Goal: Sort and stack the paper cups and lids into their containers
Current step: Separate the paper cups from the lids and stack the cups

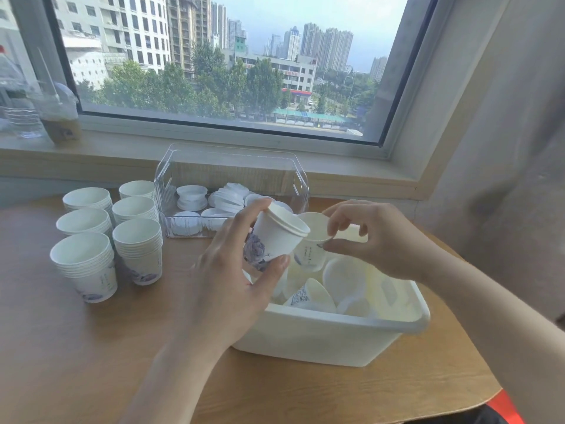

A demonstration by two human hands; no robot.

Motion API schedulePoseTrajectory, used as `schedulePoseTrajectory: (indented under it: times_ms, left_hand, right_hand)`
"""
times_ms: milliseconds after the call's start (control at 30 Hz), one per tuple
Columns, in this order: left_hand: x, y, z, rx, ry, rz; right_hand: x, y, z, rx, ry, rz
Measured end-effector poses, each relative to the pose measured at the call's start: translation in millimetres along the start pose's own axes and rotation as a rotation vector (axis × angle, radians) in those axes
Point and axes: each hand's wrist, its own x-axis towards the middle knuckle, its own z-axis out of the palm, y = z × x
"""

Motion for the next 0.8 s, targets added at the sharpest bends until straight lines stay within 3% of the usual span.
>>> schedulePoseTrajectory:
  times_ms: [267, 500, 800]
  left_hand:
    - [0.1, 3.1, -0.3, -0.023, 0.018, 0.001]
    - [0.0, 7.6, -1.7, 0.012, -0.008, 0.012]
    - [0.4, 6.0, -2.1, -0.002, -0.023, 0.008]
  right_hand:
    - [-2.3, -2.0, -23.8, 0.327, 0.313, 0.113]
    - [-5.9, -18.5, -19.9, 0.511, 0.238, 0.026]
    - [-4.5, -21.4, -4.4, 0.475, 0.082, -0.009]
